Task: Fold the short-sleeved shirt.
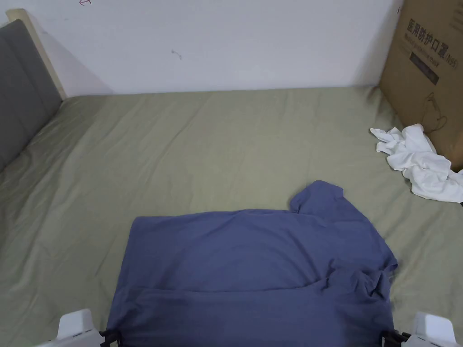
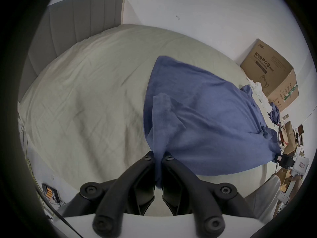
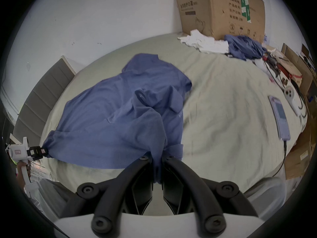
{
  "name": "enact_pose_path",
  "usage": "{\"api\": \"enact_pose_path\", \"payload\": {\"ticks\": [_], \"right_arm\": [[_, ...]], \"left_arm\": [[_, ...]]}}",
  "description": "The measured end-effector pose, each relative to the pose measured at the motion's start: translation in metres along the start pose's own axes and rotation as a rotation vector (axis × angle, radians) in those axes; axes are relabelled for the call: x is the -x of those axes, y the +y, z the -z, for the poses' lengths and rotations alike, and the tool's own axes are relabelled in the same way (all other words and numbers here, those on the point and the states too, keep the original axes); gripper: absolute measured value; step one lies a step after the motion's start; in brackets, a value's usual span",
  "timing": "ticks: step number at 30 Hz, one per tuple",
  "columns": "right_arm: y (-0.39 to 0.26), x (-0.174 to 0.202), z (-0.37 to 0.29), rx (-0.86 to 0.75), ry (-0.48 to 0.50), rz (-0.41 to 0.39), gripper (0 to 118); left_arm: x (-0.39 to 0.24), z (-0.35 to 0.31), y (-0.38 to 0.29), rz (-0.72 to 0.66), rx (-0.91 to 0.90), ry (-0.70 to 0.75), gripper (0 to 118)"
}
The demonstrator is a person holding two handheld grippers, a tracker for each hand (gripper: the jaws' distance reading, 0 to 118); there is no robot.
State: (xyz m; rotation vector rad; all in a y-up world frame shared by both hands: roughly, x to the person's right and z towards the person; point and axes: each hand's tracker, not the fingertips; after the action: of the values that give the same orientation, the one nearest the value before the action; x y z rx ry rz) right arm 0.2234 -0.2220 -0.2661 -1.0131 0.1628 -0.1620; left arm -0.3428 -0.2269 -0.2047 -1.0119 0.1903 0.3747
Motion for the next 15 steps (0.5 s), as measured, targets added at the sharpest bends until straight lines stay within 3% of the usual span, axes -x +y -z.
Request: {"api": "enact_pose_path", "payload": {"ticks": [6,11,12,15], "right_arm": [[-0.014,0.005,0.017,0.037,-0.021,0.064,7],[-0.007,0.010,0.001,0.002,-0.036,0.045,9],[-0.003,0.013,-0.009,-0.054,-0.056,0.035,14],[0.019,0.029,-0.049,-0.203,-0.052,0.013,68]], "left_arm": [[-0.007,0.018,-0.009,0.028,0.030,0.060,4],[-0.025,0.011,-0.004,0.091,0.042,0.093,6],[-0.028,0.005,-0.001,0.090,0.040,0.101,14],[-0.042,-0.026,0.012,0.058,-0.071,0.050,72]]}}
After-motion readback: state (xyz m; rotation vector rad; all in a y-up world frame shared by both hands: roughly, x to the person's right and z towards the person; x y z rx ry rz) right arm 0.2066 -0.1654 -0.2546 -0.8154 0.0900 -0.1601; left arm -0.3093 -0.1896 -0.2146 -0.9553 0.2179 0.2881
